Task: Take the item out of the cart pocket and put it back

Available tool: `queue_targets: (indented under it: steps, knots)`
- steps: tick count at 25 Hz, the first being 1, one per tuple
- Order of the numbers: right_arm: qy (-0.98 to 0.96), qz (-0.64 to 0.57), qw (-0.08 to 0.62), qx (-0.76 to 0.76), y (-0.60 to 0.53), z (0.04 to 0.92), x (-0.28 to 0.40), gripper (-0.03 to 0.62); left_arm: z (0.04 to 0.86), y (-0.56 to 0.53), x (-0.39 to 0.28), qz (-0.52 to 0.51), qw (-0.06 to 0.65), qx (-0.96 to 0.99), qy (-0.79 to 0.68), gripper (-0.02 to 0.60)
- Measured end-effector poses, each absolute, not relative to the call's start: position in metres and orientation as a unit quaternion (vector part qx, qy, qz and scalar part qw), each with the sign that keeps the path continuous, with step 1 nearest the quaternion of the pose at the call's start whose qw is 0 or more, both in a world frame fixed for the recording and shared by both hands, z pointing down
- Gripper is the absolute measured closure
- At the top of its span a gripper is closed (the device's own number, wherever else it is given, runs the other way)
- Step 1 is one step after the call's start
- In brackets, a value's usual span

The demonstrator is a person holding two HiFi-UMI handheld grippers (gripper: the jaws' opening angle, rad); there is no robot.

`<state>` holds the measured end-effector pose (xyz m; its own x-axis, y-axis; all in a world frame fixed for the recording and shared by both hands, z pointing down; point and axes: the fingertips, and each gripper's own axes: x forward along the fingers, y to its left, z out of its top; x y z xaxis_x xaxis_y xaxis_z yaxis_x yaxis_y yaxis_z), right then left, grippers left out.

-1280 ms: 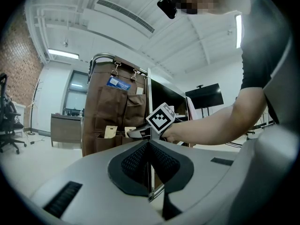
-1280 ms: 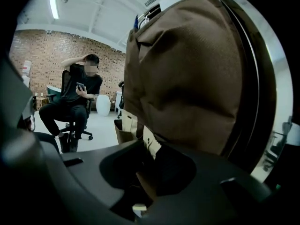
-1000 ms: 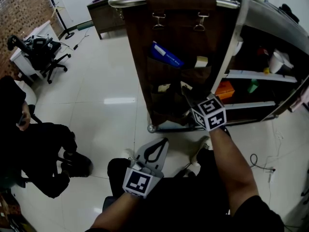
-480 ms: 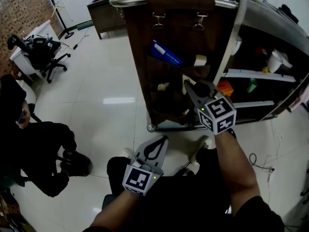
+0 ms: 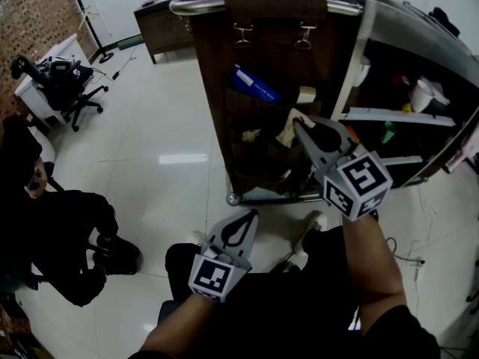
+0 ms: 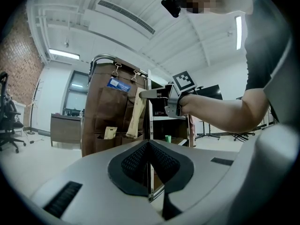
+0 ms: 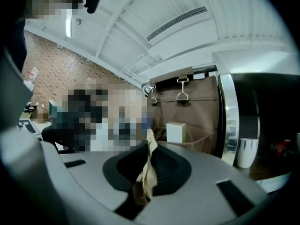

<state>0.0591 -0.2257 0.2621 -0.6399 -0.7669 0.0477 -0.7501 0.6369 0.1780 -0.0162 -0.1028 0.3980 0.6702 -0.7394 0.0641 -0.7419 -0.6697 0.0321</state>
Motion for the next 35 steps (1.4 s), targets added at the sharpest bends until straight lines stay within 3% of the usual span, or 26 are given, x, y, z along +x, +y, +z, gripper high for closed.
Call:
queue_targets:
  steps: [14,35]
  knots:
    - [-0.914,-0.07,-0.015,0.4,-0.143,0.218,0.071,0.559,0.395,-0.103,-0.019,0.019,0.026,0.912,-0.409,0.581]
    - [-0.917,0.041,0.077,0.39,-0.089,0.375,0.068,0.563,0.389,-0.105,-0.024,0.009,0.018,0.908,-0.418,0.581]
